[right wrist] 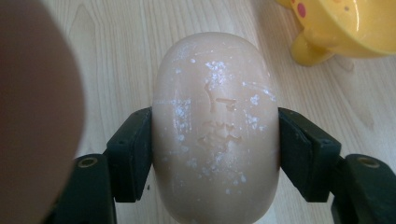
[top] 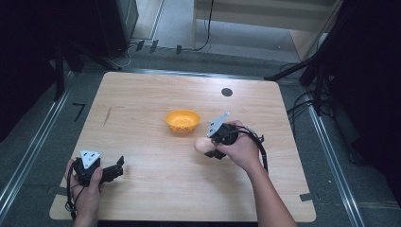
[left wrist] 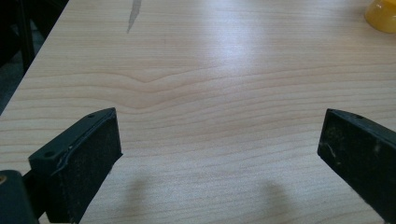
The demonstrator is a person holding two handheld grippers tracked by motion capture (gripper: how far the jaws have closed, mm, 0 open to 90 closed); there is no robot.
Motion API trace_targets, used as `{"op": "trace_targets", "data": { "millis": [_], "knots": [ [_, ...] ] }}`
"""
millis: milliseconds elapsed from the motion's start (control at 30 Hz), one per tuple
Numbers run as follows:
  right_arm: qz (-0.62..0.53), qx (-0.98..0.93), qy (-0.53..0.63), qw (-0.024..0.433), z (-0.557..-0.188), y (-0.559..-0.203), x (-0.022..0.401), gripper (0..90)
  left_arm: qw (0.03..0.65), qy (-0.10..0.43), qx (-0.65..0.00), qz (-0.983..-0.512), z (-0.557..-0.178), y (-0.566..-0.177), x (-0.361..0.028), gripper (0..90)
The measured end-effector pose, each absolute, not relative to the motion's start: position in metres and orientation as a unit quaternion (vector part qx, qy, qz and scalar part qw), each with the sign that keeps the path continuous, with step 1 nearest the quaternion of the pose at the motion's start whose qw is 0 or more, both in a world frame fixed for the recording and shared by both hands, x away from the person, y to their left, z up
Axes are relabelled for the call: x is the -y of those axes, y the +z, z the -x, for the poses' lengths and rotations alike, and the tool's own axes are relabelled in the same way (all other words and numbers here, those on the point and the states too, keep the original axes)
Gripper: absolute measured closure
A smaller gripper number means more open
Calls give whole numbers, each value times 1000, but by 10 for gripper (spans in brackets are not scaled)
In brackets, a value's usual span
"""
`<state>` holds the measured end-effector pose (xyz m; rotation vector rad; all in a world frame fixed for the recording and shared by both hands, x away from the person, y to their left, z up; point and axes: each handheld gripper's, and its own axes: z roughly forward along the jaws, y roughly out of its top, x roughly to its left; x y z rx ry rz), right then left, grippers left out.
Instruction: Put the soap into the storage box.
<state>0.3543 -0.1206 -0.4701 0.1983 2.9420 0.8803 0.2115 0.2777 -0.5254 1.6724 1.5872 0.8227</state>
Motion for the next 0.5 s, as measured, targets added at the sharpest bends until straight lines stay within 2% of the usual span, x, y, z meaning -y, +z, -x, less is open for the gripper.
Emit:
{"op": "trace_targets", "data": {
  "millis": [500],
  "knots": [
    [-59,-959,274,37,-377,-454,107,335,340,316,-610,-643,-212,-525,-278,0]
  ]
}}
